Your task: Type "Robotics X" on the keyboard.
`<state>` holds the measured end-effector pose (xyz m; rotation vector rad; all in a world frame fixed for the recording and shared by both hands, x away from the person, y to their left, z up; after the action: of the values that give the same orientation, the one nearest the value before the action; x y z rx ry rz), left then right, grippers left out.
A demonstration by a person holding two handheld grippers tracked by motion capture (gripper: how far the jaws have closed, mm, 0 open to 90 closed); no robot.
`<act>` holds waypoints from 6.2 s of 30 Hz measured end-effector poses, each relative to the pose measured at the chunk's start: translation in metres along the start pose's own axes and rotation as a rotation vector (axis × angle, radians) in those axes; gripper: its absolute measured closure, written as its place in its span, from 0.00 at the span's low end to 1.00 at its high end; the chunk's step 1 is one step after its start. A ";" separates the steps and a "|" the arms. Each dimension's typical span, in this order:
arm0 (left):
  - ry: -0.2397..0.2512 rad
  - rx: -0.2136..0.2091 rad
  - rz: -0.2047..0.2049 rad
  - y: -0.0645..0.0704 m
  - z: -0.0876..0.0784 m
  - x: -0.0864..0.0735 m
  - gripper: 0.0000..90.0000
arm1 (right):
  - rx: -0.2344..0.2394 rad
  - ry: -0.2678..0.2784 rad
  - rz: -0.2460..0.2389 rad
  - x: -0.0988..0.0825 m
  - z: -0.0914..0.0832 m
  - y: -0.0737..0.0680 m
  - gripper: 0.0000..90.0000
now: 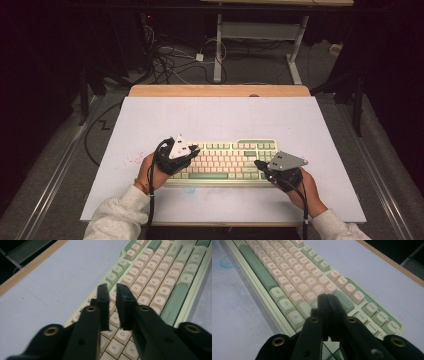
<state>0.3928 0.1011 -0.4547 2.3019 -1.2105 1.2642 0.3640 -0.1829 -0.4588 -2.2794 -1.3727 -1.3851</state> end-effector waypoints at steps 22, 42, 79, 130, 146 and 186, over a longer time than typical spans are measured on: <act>0.073 0.073 0.028 0.000 -0.015 -0.010 0.23 | -0.001 0.024 0.014 0.003 -0.010 0.004 1.00; 0.119 0.129 0.041 0.003 -0.045 -0.041 0.18 | 0.000 0.027 0.012 0.004 -0.012 0.006 1.00; 0.068 0.165 -0.012 -0.001 -0.064 -0.082 0.18 | 0.030 0.036 0.018 0.035 0.016 0.018 1.00; 0.044 0.132 -0.006 0.000 -0.064 -0.086 0.18 | 0.084 -0.061 -0.057 0.055 0.076 -0.017 1.00; 0.039 0.128 -0.003 0.000 -0.063 -0.085 0.18 | 0.073 0.035 -0.033 0.061 0.045 -0.015 1.00; 0.024 0.114 0.002 0.004 -0.063 -0.085 0.18 | 0.015 0.102 -0.046 0.038 0.006 -0.013 0.40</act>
<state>0.3297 0.1801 -0.4852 2.3573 -1.1616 1.3914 0.3646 -0.1486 -0.4376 -2.1490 -1.4070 -1.4769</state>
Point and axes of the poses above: each handheld gripper's, and its own axes: z roughly forward along the jaws, x roughly out of its top, y roughly to its right, the point moved 5 cm from there along z, roughly forward along the jaws, and after that the axes turned 4 degrees about -z, right-handed, at the moved point
